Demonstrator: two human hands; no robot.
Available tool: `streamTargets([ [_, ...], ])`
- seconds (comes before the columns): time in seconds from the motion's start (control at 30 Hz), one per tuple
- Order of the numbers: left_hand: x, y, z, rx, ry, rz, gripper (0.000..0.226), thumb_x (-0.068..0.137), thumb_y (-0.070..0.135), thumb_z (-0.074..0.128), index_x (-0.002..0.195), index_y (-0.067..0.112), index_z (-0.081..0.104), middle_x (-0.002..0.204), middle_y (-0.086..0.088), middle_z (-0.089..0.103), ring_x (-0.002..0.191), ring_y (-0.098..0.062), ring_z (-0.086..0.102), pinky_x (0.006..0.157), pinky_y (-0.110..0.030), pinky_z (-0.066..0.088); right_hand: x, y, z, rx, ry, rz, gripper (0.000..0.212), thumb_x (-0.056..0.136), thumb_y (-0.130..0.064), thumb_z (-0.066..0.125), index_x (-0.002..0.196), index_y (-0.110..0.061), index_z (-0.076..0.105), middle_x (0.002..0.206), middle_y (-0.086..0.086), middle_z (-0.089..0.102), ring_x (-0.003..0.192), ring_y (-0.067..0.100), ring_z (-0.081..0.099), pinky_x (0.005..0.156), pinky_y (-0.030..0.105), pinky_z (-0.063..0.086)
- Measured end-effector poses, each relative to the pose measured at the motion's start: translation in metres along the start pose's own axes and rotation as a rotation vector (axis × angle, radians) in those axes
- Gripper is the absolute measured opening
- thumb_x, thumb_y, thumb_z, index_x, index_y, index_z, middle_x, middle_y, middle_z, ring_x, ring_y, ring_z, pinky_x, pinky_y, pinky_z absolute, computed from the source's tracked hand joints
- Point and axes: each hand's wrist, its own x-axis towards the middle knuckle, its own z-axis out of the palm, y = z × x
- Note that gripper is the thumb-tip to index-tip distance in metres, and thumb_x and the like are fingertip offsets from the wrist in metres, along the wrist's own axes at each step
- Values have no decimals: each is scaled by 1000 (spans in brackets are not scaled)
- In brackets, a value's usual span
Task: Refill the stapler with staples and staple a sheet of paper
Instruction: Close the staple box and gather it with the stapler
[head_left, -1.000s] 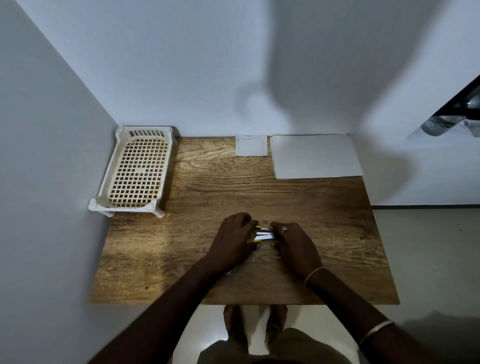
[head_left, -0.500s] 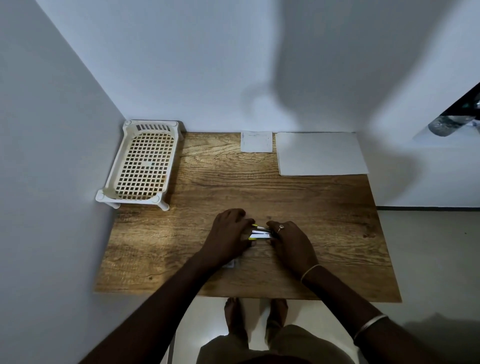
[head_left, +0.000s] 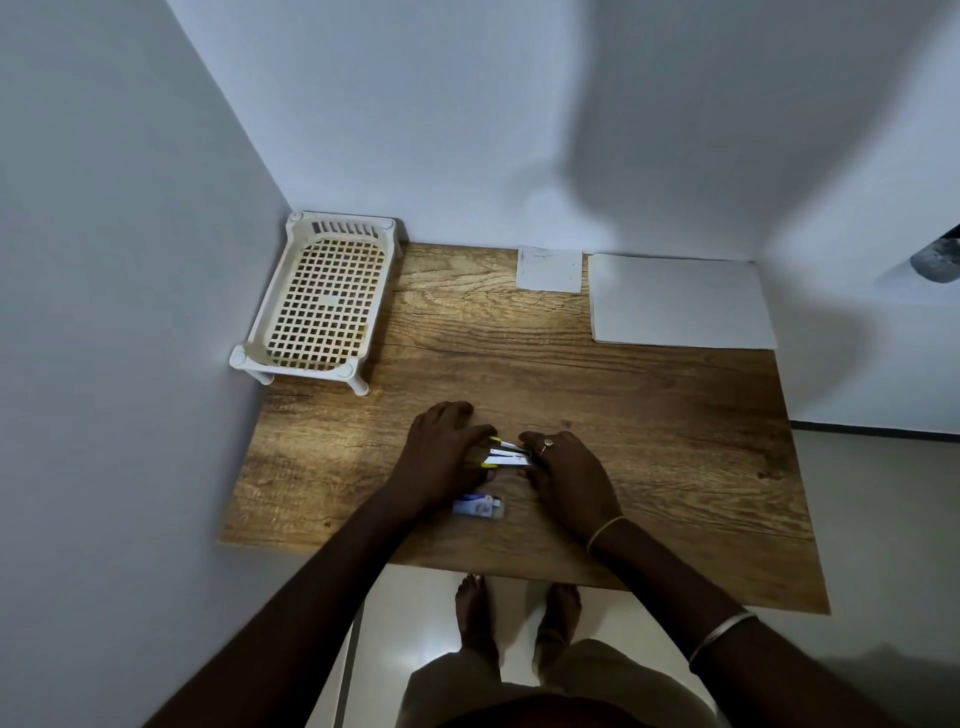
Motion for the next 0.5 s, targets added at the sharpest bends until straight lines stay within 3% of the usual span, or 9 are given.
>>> streamTargets([
  [0.2,-7,-6,-2,-58,-18,-6,84,83,50,75,155,28,38,158,-9,37,146,-29,33,117,-46,31,-6,-1,-5,24,60,-35,49,80,-12,79,127,-8,65,118,10,70,112,28,62,100,38,47],
  [0.27,-18,-7,-6,-128,9,-34,87,84,43,77,157,23,34,158,-11,38,145,-29,35,117,-45,33,-16,-2,-9,34,117,-26,45,78,-10,81,121,-7,67,113,10,70,105,27,64,92,34,50],
  [0.33,-34,-7,-6,-184,112,-38,79,84,30,78,153,16,42,153,-13,45,139,-30,42,112,-45,40,-29,-4,-7,11,136,-50,39,78,-8,81,115,-6,70,106,12,71,98,29,66,84,33,52],
  [0.4,-51,-4,-3,-207,220,-15,67,85,24,77,146,14,52,143,-12,54,128,-28,52,102,-42,50,-42,-9,-1,24,95,-38,35,80,-8,78,114,-6,72,109,12,71,101,31,66,87,35,52],
  [0.5,-68,1,5,-135,207,82,60,83,34,79,137,17,60,131,-9,60,111,-26,61,84,-36,56,-57,-19,12,56,38,-1,31,83,-15,77,114,-12,74,110,7,71,103,26,66,88,33,51],
])
